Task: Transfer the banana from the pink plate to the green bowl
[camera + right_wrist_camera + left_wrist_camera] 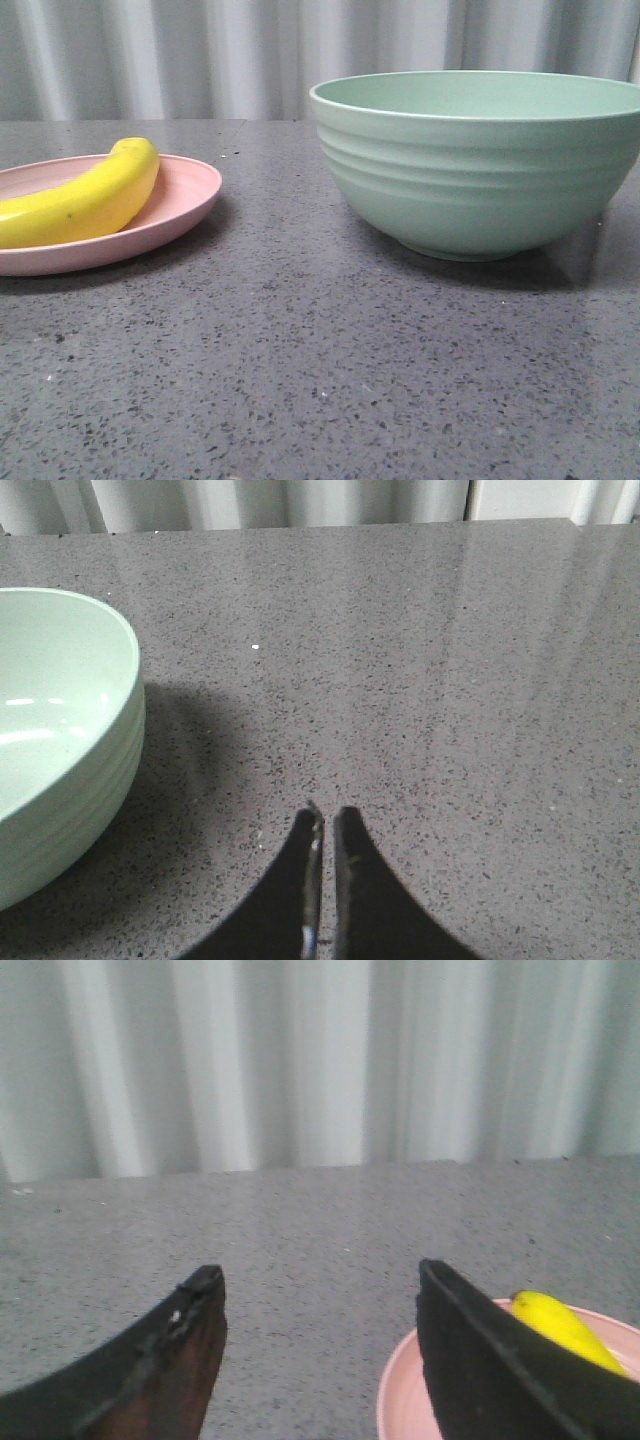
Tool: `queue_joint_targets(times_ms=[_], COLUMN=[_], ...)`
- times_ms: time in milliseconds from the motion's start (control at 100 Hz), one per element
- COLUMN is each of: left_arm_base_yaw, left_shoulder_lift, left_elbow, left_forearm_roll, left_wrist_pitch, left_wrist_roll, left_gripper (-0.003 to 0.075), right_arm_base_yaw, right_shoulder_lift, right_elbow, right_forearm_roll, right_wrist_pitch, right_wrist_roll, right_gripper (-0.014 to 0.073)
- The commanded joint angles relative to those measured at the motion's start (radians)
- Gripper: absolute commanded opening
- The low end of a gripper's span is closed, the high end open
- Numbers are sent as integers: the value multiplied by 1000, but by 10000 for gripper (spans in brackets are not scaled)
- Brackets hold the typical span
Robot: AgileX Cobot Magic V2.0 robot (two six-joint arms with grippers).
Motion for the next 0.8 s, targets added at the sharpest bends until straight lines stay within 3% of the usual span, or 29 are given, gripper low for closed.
queue_joint_targets(times_ms=[0, 350, 490, 790], left_arm_base_yaw=[-72, -316, -348, -350], left_shoulder_lift=[60, 381, 512, 716], left_elbow=[-84, -309, -407, -534], left_forearm_roll=[-10, -10, -10, -30], left_wrist_pitch=[6, 323, 458, 617], left_wrist_roll=[-9, -9, -9, -7], left_gripper=[401, 400, 400, 400], right_arm_base_yaw=[1, 36, 37, 37], right_shoulder_lift=[14, 14, 14, 14], right_elbow=[-36, -36, -36, -36], right_forearm_roll=[5, 5, 5, 5], right_wrist_pitch=[-65, -65, -65, -65], right_wrist_roll=[-8, -8, -8, -8], right_gripper=[-64, -64, -64, -64])
